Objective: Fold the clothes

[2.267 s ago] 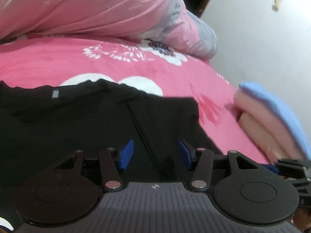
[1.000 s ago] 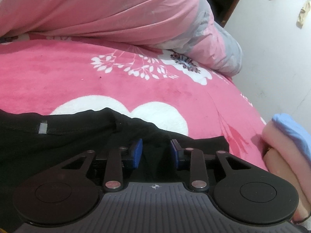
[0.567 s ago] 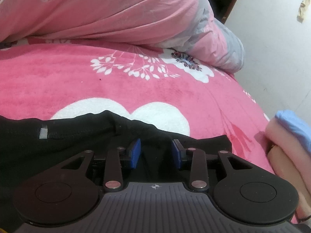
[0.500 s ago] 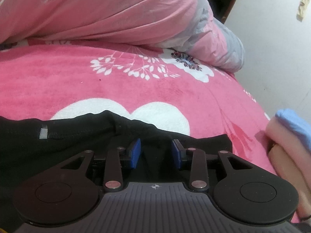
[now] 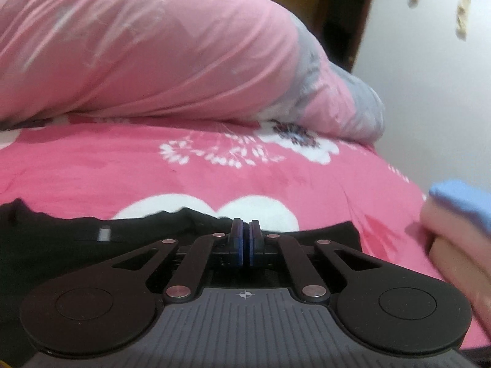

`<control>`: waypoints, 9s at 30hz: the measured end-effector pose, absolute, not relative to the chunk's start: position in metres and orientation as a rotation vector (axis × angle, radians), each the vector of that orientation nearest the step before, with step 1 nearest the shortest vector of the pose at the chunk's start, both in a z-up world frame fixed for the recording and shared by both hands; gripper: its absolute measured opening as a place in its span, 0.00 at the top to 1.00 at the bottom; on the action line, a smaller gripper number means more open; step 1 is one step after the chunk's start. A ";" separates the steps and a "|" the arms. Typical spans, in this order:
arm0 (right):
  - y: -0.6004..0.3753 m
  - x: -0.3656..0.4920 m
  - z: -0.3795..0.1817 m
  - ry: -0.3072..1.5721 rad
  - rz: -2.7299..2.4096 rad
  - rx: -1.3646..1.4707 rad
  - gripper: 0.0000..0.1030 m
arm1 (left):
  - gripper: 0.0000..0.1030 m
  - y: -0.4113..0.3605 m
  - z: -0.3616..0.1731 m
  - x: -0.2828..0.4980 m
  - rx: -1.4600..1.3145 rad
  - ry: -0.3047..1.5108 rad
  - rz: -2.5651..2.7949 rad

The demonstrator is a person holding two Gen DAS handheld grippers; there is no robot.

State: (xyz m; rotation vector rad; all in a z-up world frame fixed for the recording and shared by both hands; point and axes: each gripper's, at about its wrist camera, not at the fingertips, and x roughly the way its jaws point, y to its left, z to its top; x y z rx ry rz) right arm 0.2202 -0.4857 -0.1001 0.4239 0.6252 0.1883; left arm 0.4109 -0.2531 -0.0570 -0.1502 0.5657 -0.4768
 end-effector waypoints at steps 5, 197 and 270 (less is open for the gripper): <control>-0.486 0.220 -0.101 0.625 0.190 0.427 0.80 | 0.99 -0.244 -0.062 0.424 -0.194 0.664 -0.422; -0.459 0.229 -0.100 0.655 0.357 0.354 0.78 | 0.96 -0.217 -0.056 0.400 0.012 0.959 -0.493; -0.508 0.234 -0.108 0.591 0.331 0.644 0.76 | 0.69 -0.173 -0.052 0.354 0.320 0.647 -0.498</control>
